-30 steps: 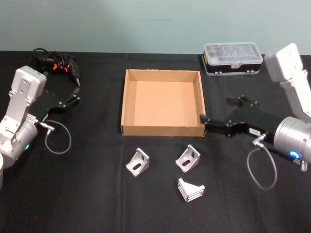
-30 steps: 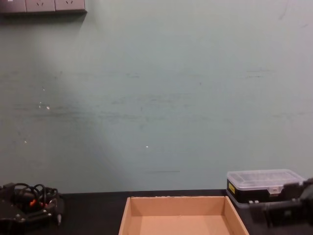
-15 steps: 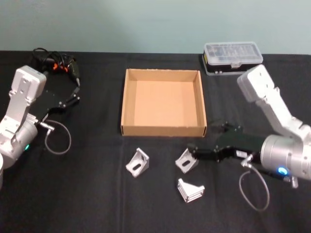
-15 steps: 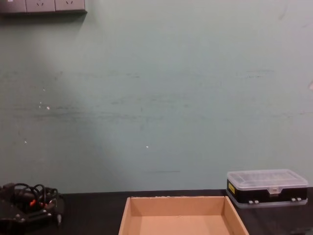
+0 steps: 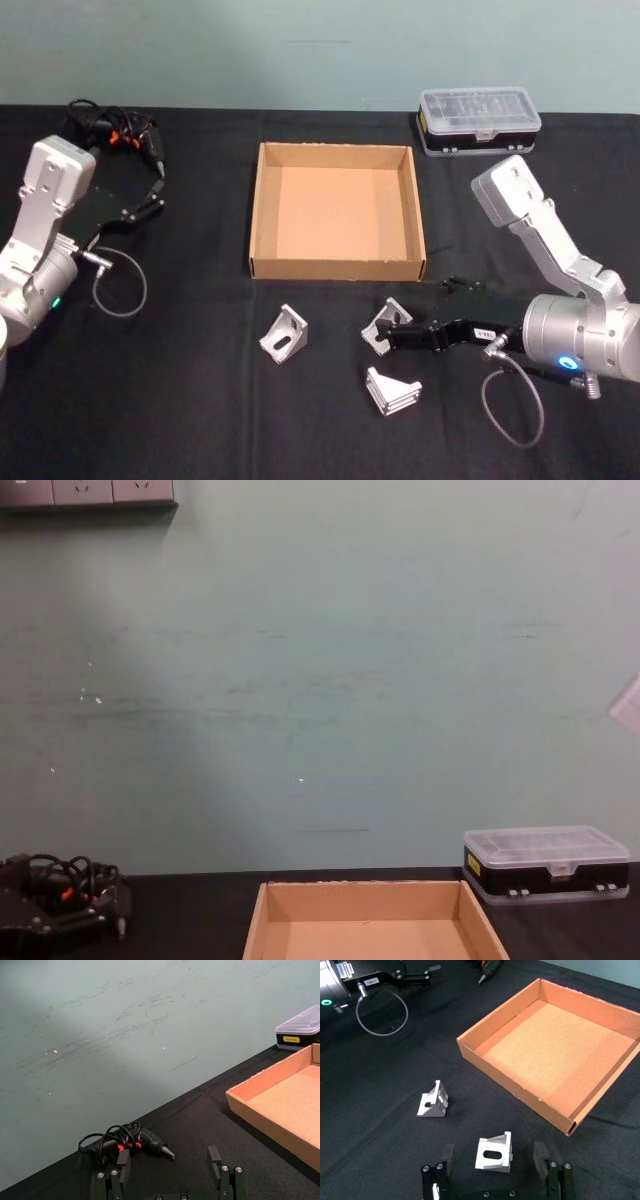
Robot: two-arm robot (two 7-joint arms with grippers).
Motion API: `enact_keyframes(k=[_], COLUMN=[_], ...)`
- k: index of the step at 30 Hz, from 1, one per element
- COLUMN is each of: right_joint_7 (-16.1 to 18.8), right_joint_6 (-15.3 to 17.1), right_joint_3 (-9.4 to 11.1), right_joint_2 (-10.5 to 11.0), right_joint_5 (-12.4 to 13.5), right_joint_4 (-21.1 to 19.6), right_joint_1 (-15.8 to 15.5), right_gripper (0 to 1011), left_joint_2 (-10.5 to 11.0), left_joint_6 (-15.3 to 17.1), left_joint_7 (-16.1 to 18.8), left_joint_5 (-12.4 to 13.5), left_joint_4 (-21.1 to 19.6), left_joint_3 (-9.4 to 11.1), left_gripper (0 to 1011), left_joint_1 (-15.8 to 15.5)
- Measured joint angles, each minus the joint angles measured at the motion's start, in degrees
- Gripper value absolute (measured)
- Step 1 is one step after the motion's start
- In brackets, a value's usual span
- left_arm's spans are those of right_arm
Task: Use one hand to pick up the angle iron from the table and place it into the box.
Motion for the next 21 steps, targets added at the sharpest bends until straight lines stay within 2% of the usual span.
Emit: enact_keyframes(k=[11, 21], right_joint_7=[-0.8, -1.1], right_joint_6=[1.2, 1.9], right_joint_3=[-2.6, -4.0], right_joint_2=[0.5, 0.0], right_joint_5=[-0.1, -0.8], right_joint_4=[1.3, 3.3], right_joint_1=[2.0, 3.3], right_gripper=[1004, 1004], left_joint_2=[0.0, 0.0], left_joint_6=[0.0, 0.0], left_joint_7=[0.0, 0.0], left_joint_5=[0.0, 0.0], left_joint_4=[0.0, 0.0], left_joint_3=[0.0, 0.0], left_gripper=[1000, 1000], left_joint_1=[0.0, 0.0])
